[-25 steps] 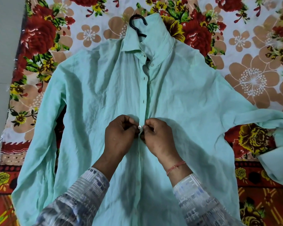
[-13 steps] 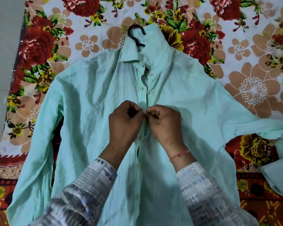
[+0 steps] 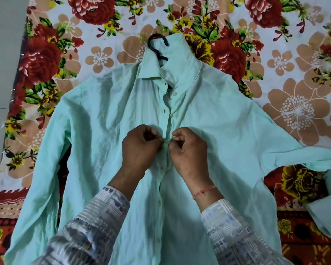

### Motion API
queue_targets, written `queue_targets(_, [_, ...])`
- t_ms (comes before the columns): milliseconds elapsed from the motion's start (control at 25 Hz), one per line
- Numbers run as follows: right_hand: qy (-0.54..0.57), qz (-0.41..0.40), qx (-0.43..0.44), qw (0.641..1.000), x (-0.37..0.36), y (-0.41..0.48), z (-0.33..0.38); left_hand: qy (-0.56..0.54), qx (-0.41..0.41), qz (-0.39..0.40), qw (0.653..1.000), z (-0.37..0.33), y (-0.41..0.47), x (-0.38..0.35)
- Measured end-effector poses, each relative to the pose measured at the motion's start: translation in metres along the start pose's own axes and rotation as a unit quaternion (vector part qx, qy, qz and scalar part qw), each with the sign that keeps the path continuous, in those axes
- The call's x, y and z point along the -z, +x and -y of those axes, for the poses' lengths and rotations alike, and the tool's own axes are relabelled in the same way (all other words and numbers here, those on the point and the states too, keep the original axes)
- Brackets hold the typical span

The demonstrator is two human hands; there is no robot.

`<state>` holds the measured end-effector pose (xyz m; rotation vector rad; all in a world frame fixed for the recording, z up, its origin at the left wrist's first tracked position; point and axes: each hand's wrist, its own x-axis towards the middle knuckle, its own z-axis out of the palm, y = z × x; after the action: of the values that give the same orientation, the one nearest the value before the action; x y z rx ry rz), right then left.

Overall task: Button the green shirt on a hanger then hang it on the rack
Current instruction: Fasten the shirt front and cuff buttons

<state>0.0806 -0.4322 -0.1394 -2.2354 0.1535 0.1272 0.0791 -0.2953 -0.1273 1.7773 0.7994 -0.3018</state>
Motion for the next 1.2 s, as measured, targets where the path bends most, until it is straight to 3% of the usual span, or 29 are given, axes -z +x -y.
queue_targets(120, [-0.028,-0.026,0.029,0.999,-0.002,0.0,0.005,-0.119,0.027,0.028,0.992,0.003,-0.003,0.007])
queue_targets(240, [-0.069,-0.01,0.06,0.996,-0.003,-0.001,0.008,-0.136,0.022,0.039,0.99,0.006,-0.003,0.009])
queue_targets(400, [-0.128,0.055,0.063,0.988,-0.002,-0.001,0.002,-0.032,-0.014,0.012,0.999,0.009,-0.004,0.001])
queue_targets(560, [-0.139,0.052,0.06,0.987,-0.002,0.001,0.002,0.119,-0.091,-0.036,0.988,0.004,-0.01,-0.01])
queue_targets(840, [-0.181,0.069,0.032,0.98,-0.007,-0.001,0.008,0.076,-0.02,-0.054,0.995,0.001,0.002,-0.003])
queue_targets(1200, [-0.28,0.103,0.001,0.954,-0.005,0.0,0.031,0.196,-0.088,0.001,0.977,-0.016,0.0,0.001])
